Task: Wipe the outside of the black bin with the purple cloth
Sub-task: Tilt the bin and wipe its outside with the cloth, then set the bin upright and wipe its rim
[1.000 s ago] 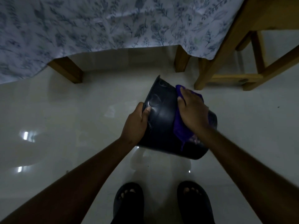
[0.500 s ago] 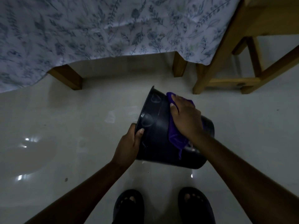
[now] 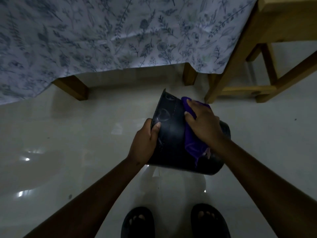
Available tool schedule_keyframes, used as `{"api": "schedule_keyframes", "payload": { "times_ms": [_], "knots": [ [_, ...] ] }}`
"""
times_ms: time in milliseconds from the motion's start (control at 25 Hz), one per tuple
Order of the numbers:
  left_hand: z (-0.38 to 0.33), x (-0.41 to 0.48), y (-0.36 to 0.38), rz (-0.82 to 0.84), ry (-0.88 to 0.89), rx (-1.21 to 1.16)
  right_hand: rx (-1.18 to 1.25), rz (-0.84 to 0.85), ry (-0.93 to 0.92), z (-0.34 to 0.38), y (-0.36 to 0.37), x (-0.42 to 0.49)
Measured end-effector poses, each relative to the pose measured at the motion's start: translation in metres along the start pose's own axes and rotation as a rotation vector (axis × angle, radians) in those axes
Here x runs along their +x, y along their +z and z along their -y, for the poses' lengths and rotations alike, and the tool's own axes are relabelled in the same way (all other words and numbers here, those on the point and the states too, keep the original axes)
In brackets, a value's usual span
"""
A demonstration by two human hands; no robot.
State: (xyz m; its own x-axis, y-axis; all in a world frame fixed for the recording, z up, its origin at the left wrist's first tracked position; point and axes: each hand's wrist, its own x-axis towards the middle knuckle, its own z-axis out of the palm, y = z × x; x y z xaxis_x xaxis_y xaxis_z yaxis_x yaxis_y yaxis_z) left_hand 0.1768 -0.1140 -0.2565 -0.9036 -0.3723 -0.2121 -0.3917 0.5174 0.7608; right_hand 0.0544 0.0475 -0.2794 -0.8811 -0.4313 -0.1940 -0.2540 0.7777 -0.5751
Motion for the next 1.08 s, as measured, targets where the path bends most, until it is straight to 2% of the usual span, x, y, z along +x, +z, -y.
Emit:
{"api": "schedule_keyframes", "payload": {
  "times_ms": [80, 160, 240, 360, 520, 600, 800, 920, 1080],
  "knots": [
    [0.006, -0.004, -0.003, -0.016, 0.019, 0.036, 0.012, -0.047, 0.006, -0.005, -0.003, -0.019],
    [0.012, -0.014, -0.011, -0.097, 0.069, 0.103, -0.05, -0.154, -0.069, -0.009, -0.005, -0.046],
    [0.01, -0.021, -0.021, -0.16, 0.153, 0.181, 0.029, -0.212, -0.113, -0.015, -0.011, -0.055],
    [-0.006, -0.028, -0.037, -0.153, 0.312, 0.264, 0.329, -0.26, -0.017, -0.015, -0.023, -0.064],
    [-0.025, -0.031, -0.038, -0.062, 0.596, 0.468, 0.449, -0.424, -0.046, 0.0, -0.033, -0.078],
    [-0.02, -0.03, -0.031, -0.015, 0.684, 0.6, 0.493, -0.481, -0.061, 0.008, -0.036, -0.078],
    [-0.002, -0.037, -0.008, 0.033, 0.741, 0.658, 0.501, -0.467, -0.11, 0.012, -0.028, -0.077],
    [0.004, -0.049, 0.012, 0.045, 0.707, 0.64, 0.441, -0.432, -0.099, 0.004, -0.017, -0.083],
    [0.012, -0.058, 0.021, 0.148, 0.617, 0.628, 0.409, -0.362, -0.11, -0.001, -0.01, -0.095]
  ]
}}
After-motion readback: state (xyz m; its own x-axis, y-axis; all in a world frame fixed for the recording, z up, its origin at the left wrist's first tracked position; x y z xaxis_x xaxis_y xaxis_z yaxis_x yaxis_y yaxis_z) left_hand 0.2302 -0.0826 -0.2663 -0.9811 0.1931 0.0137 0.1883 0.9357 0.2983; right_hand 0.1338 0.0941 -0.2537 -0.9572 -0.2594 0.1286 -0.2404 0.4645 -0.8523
